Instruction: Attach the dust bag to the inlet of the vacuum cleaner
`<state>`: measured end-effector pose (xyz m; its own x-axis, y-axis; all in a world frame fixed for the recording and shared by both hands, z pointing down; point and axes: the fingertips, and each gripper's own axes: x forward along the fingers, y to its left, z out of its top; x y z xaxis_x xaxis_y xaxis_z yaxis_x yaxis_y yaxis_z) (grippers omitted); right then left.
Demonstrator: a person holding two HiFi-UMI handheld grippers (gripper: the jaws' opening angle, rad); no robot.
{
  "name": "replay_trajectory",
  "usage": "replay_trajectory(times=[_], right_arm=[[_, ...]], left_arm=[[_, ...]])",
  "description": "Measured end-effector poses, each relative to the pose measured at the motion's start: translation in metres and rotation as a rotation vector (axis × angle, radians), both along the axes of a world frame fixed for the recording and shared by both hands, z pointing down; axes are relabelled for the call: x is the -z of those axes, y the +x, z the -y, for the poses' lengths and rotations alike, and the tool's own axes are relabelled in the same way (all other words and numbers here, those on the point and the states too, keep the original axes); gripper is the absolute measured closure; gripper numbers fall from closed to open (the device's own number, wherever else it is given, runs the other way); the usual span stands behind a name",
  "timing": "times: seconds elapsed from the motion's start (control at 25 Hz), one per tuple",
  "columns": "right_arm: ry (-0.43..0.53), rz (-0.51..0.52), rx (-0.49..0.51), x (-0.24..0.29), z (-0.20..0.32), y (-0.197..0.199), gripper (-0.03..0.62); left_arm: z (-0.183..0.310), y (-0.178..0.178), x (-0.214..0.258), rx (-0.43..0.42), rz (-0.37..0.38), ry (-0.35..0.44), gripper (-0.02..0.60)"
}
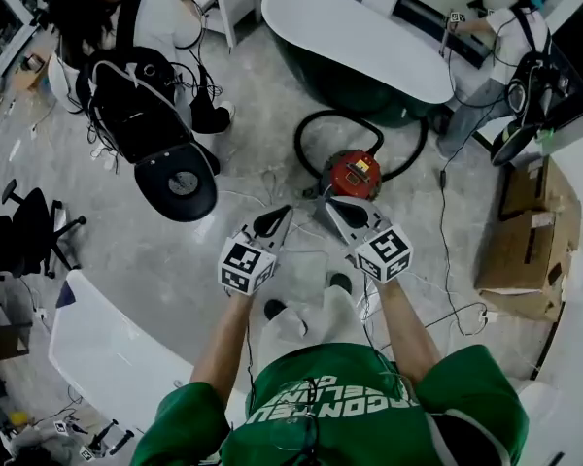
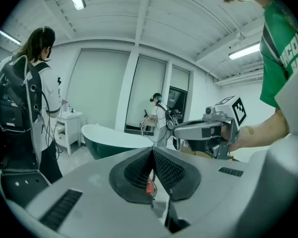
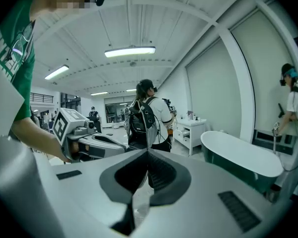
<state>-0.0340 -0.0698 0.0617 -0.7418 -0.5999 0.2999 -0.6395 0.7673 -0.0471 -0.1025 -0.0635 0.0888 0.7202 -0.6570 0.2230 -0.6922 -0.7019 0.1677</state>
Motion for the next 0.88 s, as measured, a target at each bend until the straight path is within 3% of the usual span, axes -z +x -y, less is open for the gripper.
replay_trajectory(times=[0.32,0.68,0.88], right_arm=[[0.039,-0.006,0.000,0.035,-0.002,0.096,0.586],[0.049,0.009,0.072,0.045,-0.003,0.225,0.586],[0.049,0.036,0.100,0.063,0.001,0.266,0.586]], left_arm=[[0.000,0.090,0.039,0.018,-0.005,0.028,0.578],[0.003,0.199,0.070,0.147,-0.041,0.064,0.578],[0.007,0.233,0.079,0.210,-0.075,0.039,0.578]])
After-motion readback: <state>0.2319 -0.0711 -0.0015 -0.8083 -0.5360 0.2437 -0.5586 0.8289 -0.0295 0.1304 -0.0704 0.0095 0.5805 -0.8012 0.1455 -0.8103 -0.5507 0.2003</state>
